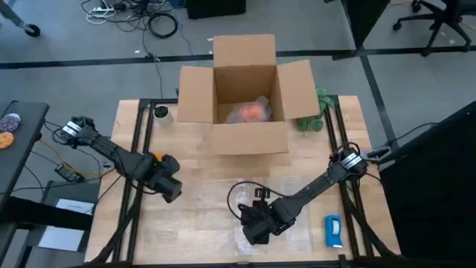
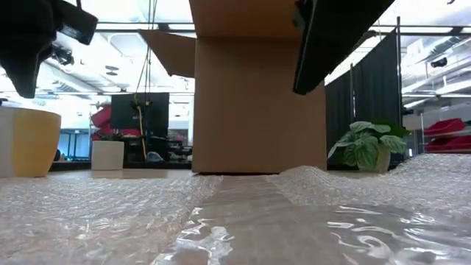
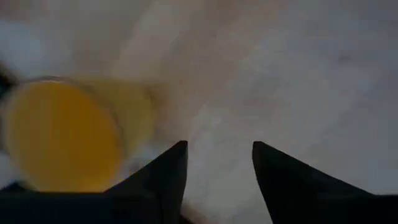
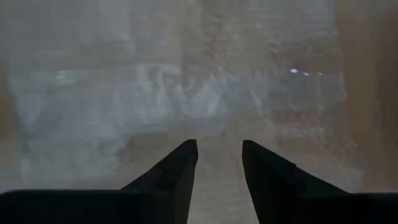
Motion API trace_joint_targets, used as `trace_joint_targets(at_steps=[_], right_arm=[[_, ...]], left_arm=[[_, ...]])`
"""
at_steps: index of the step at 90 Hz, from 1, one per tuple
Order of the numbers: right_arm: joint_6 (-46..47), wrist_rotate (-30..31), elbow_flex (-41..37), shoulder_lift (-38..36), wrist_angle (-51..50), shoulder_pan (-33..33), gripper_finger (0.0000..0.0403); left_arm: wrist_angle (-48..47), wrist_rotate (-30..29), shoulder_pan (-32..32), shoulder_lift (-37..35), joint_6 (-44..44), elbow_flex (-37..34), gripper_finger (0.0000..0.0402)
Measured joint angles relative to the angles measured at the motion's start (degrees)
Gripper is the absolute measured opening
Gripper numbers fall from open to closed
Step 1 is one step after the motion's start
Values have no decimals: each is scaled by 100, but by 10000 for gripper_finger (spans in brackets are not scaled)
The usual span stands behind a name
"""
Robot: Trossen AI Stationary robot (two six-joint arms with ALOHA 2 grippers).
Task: Wrap mug
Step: Wrap the yellow mug with the bubble wrap
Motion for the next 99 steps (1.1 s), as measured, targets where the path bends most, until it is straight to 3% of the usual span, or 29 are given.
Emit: trace_joint_targets(at_steps=[11, 23, 38, 47, 74, 92, 99], right_arm=[[47, -126, -99, 0, 384, 341, 111], [63, -196, -591, 0, 1221, 662, 111], [494, -279, -1405, 2, 2266, 905, 111], [717, -179, -1800, 2, 2705, 963, 111], [1113, 147, -2718, -41, 3738, 721, 105], [865, 102, -2666, -35, 3628, 581, 19], [680, 73, -2589, -23, 3581, 544, 8]], left_arm=[[1425, 107, -292, 9, 522, 0, 183], [3263, -396, -684, 222, 1275, 0, 182], [5021, -1122, -1121, 921, 2523, 2, 178], [5606, -1178, -1245, 1456, 3223, 2, 177], [5859, -1282, -1186, 2808, 3474, 0, 176], [5863, -1272, -1185, 3154, 3229, 0, 176], [5868, -1263, -1183, 3142, 3082, 87, 176]])
